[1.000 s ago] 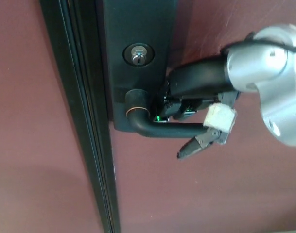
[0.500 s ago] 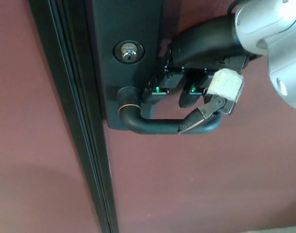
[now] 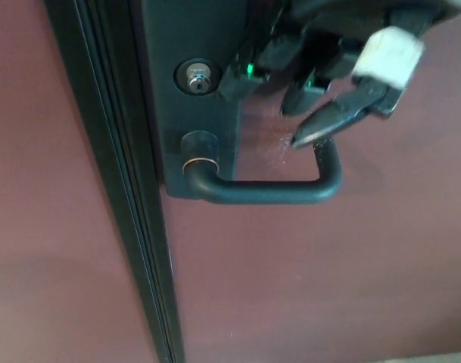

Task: The robot walks towards the door handle and put its right hand on it and twist the handle

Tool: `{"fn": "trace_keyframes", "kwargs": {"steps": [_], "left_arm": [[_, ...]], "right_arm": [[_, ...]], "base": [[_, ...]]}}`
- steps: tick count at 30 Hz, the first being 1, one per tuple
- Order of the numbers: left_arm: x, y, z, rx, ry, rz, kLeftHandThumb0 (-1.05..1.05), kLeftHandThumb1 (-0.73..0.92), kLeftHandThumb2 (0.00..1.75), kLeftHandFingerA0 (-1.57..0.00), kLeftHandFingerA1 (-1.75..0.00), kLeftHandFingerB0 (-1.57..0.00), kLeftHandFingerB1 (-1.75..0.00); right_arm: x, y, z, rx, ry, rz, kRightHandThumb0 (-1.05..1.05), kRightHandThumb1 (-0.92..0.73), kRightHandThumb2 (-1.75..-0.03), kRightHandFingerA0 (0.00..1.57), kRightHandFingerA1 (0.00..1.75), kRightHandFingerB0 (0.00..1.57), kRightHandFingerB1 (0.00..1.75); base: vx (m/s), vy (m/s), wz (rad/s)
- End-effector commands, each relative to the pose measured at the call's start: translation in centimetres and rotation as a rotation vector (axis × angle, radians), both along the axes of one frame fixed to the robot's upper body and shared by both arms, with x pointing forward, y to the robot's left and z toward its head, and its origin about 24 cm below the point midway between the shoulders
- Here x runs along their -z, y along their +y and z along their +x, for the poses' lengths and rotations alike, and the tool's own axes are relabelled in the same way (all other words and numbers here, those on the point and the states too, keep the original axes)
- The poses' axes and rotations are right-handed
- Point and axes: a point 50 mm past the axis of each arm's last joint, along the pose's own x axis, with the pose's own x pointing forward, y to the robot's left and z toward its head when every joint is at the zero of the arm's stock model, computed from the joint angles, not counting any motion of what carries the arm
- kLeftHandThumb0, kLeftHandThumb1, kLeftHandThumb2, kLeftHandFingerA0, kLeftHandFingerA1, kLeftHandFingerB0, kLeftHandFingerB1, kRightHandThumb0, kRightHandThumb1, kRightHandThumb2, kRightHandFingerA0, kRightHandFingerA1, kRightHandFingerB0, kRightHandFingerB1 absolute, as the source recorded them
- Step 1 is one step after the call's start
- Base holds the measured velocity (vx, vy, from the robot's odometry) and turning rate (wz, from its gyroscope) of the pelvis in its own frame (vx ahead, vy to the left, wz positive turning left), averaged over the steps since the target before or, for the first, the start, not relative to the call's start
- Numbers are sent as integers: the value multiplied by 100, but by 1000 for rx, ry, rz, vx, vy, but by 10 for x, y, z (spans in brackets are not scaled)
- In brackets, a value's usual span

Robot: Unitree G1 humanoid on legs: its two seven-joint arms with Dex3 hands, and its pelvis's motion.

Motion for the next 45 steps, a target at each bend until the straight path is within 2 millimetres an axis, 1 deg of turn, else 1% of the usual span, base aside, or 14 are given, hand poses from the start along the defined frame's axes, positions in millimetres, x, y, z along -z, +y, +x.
{"fn": "trace_keyframes", "kwargs": {"steps": [1,2,3,7,10,19,20,21,26,28,32,40,44,45], "left_arm": [[3,1,-8,-10,35,-2,-21,62,58,-67,-56,-50,-43],[3,1,-8,-10,35,-2,-21,62,58,-67,-56,-50,-43],[3,1,-7,-17,36,-1,-21,62,58,-68,-57,-50,-43],[3,1,-8,-15,38,1,-21,62,58,-68,-57,-50,-43],[3,2,-8,-9,45,3,-21,62,58,-66,-55,-50,-43],[4,1,-10,1,50,9,-21,61,58,-66,-55,-50,-43],[3,2,-10,0,50,9,-21,61,58,-66,-55,-50,-43],[3,2,-10,0,52,8,-21,61,58,-66,-55,-50,-43],[4,1,-11,2,56,6,-21,61,58,-66,-55,-50,-43],[3,1,-9,9,56,-4,-22,62,58,-66,-55,-50,-43],[3,1,-10,7,58,-4,-22,62,58,-66,-55,-50,-43],[3,2,-10,-1,53,-23,-22,61,58,-67,-56,-50,-43],[3,2,-9,0,53,-25,-22,61,58,-67,-56,-50,-43],[3,0,-7,-1,43,-35,-23,62,58,-66,-55,-50,-43]], "right_arm": [[-38,-24,-4,47,-55,134,-80,-53,-57,0,22,0,3],[-38,-25,-4,45,-53,135,-80,-53,-57,0,22,0,3],[-57,-41,-12,48,-40,187,-75,-43,-83,0,17,0,4],[-64,-49,-17,44,-25,209,-74,-43,-83,0,17,0,5],[-75,-80,-36,59,-50,235,-70,-41,-83,0,21,0,9],[-67,-120,-55,76,-77,220,-67,-40,-82,0,28,0,12],[-64,-132,-61,103,-74,232,-70,-49,-56,11,31,0,19],[-61,-150,-74,148,-73,245,-64,-40,-80,3,41,3,16],[-56,-159,-85,159,-90,247,-62,-38,-81,5,43,1,19],[-50,-186,-114,191,-88,284,-68,-40,-75,12,42,5,18],[-45,-191,-119,188,-89,290,-68,-40,-75,12,42,5,18],[41,-255,-156,392,56,511,-66,-40,-75,15,45,3,19],[50,-258,-162,408,75,517,-66,-40,-75,15,45,3,19],[87,-271,-170,487,154,594,-63,-39,-73,15,45,3,20]], "base": [[0,0,0],[0,0,0],[0,0,0],[0,0,0],[0,0,0],[5,0,1],[0,0,0],[0,0,0],[0,0,0],[0,0,0],[0,0,0],[0,0,0],[0,0,0],[0,0,0]]}}
